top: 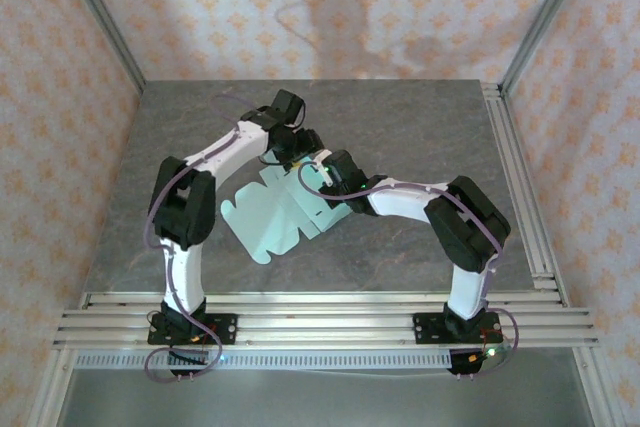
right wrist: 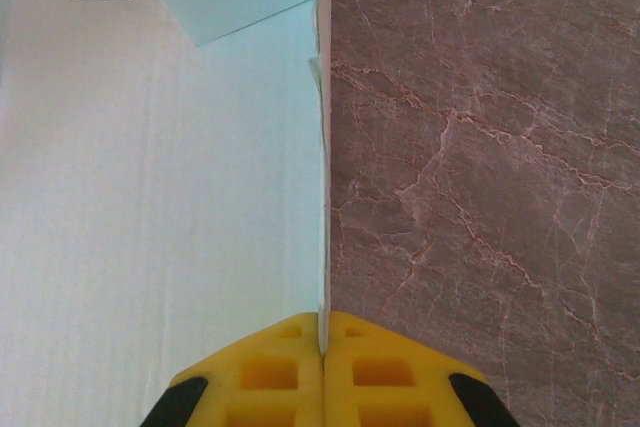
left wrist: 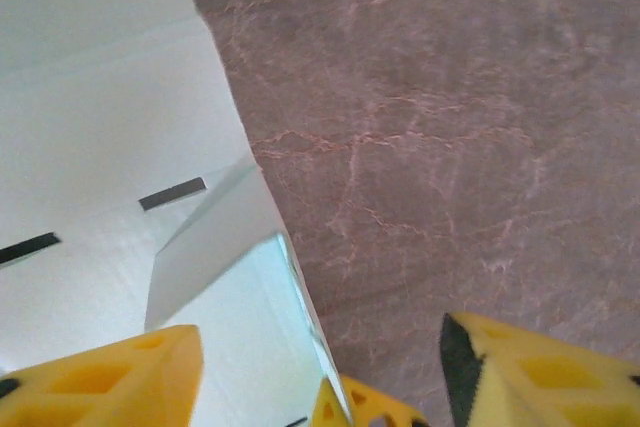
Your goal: Fold the paper box
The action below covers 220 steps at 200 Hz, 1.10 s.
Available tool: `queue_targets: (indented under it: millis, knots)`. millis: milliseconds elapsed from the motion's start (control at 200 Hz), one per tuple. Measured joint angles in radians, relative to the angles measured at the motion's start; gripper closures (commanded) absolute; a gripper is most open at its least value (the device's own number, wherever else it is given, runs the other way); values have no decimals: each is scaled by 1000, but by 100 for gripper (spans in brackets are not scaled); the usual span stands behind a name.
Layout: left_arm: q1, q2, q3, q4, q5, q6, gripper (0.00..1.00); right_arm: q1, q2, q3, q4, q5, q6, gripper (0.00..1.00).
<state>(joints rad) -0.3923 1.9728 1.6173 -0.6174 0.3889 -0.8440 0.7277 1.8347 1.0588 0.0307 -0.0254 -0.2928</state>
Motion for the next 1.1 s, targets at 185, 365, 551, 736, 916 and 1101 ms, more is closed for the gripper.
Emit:
queue_targets:
  millis: [185, 365, 551, 736, 916, 1101]
  knots:
    - [2, -174, -80, -6, -142, 60, 0, -2, 0, -1, 1, 0, 0, 100]
    - [47, -273, -178, -1, -237, 155, 0, -5, 0, -5, 3, 0, 0, 100]
    - [176, -275, -331, 86, -187, 238, 2, -9, 0, -8, 7, -1, 0, 100]
    - [214, -225, -336, 117, -125, 307, 5, -9, 0, -8, 7, -1, 0, 100]
    - [211, -142, -334, 180, -36, 324, 8, -11, -1, -8, 6, -1, 0, 100]
    - [211, -105, -334, 227, 18, 330, 12, -11, -1, -8, 6, -1, 0, 100]
